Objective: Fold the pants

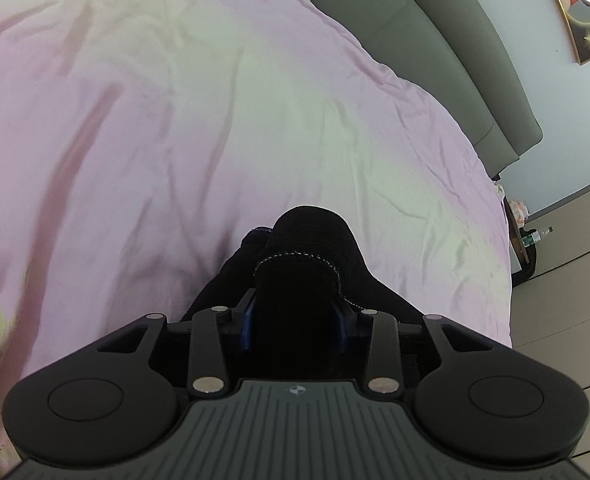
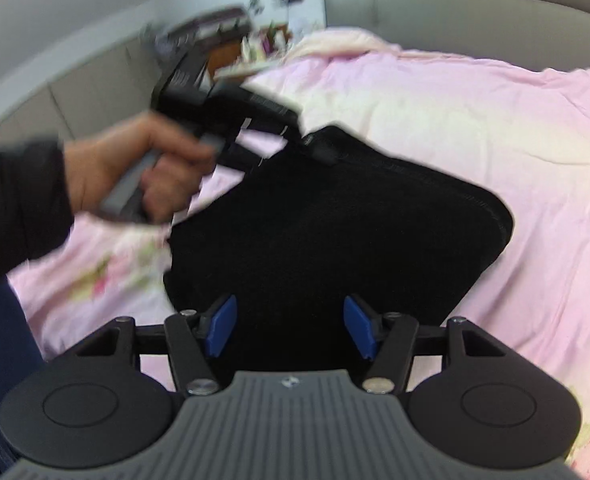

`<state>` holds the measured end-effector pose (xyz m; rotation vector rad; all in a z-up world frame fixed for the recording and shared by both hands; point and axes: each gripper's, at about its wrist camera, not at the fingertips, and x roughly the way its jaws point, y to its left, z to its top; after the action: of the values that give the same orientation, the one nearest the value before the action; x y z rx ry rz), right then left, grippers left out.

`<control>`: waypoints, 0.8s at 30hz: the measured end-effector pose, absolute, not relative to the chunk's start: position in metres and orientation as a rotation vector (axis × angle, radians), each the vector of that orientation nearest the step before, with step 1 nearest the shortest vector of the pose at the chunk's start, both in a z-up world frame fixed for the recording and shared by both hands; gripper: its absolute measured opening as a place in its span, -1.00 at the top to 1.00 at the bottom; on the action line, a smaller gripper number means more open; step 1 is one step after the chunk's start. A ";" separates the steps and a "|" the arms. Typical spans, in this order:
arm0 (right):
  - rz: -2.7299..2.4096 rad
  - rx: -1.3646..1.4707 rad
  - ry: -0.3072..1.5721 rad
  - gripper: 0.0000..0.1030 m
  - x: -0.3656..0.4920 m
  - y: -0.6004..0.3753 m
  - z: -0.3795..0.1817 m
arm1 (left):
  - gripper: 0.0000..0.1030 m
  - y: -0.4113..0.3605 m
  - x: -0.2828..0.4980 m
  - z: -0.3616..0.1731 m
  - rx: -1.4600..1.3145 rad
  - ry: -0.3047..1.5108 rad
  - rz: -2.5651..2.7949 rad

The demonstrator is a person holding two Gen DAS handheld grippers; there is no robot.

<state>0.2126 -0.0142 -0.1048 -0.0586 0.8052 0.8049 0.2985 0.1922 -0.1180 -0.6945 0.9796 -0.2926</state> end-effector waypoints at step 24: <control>0.556 0.608 0.958 -0.75 0.245 -0.148 -0.122 | -0.84 0.235 0.255 -0.081 -0.562 1.079 -0.338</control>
<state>0.2446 -0.1480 -0.1223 0.6081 0.9576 0.5565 0.2551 0.2345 -0.0813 -0.5617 1.0794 -0.3380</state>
